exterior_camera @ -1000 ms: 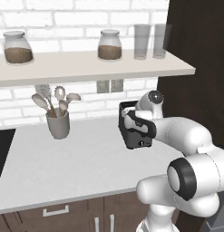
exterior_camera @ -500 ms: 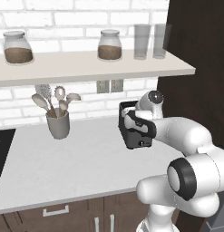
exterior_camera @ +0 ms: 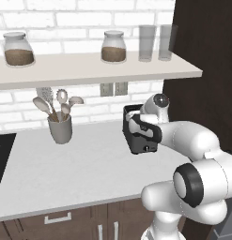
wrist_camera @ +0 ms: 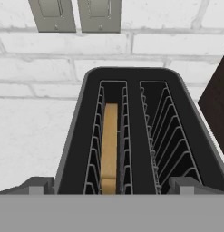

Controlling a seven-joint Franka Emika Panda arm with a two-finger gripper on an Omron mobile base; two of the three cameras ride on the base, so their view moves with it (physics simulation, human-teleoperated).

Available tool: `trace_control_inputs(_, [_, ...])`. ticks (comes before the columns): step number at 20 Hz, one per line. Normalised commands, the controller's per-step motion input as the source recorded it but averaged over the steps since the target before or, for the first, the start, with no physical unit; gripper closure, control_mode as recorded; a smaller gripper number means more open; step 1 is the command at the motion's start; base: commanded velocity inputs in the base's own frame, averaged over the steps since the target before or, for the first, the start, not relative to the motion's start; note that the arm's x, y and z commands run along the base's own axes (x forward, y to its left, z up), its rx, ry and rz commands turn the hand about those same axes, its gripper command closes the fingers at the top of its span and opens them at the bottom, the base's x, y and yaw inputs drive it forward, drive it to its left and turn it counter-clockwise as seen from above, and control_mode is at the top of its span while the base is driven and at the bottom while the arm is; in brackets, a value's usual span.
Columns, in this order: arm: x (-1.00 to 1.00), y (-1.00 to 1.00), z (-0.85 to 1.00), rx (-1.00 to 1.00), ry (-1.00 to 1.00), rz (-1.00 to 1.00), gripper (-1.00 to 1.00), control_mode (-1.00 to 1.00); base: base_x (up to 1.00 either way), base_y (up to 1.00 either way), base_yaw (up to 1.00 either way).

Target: Start the toaster. Once the lever pops up, take the bread to the plate on the dining counter.

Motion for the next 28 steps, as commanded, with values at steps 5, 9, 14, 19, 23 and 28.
trace_control_inputs(5, [0.00, 0.00, 0.00, 0.00, 0.00, 0.00, -1.00, -1.00, 0.00, 0.00, 0.00])
trace_control_inputs(9, [0.00, 0.00, 0.00, 0.00, 0.00, 0.00, -1.00, -1.00, 0.00, 0.00, 0.00])
trace_control_inputs(14, [0.00, 0.00, 0.00, 0.00, 0.00, 0.00, -1.00, -1.00, 0.00, 0.00, 0.00])
trace_control_inputs(19, [0.00, 0.00, 0.00, 0.00, 0.00, 0.00, -1.00, -1.00, 0.00, 0.00, 0.00])
trace_control_inputs(23, [0.00, 0.00, 0.00, 0.00, 0.00, 0.00, -1.00, -1.00, 0.00, 0.00, 0.00])
trace_control_inputs(28, [0.00, 0.00, 0.00, 0.00, 0.00, 0.00, -1.00, -1.00, 0.00, 0.00, 0.00])
